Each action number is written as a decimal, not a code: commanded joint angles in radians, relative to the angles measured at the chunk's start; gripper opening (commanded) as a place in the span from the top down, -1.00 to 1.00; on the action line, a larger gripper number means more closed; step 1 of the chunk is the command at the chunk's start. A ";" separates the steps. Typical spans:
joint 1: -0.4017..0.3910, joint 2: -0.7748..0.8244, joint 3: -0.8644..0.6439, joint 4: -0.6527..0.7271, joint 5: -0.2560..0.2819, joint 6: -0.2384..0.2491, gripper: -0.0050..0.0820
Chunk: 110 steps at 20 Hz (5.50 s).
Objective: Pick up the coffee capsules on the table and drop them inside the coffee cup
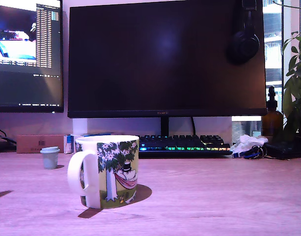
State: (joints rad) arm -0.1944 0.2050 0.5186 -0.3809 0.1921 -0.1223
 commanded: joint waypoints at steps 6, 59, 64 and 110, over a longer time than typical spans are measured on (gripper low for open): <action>0.003 -0.009 -0.025 0.000 -0.055 -0.003 0.93; 0.002 0.312 -0.465 0.550 -0.126 -0.028 0.66; 0.002 0.319 -0.465 0.502 -0.111 -0.015 -0.67; 0.003 1.489 -0.284 1.478 -0.122 0.071 -0.67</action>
State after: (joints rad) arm -0.1944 1.6676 0.2363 1.0882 0.0696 -0.0612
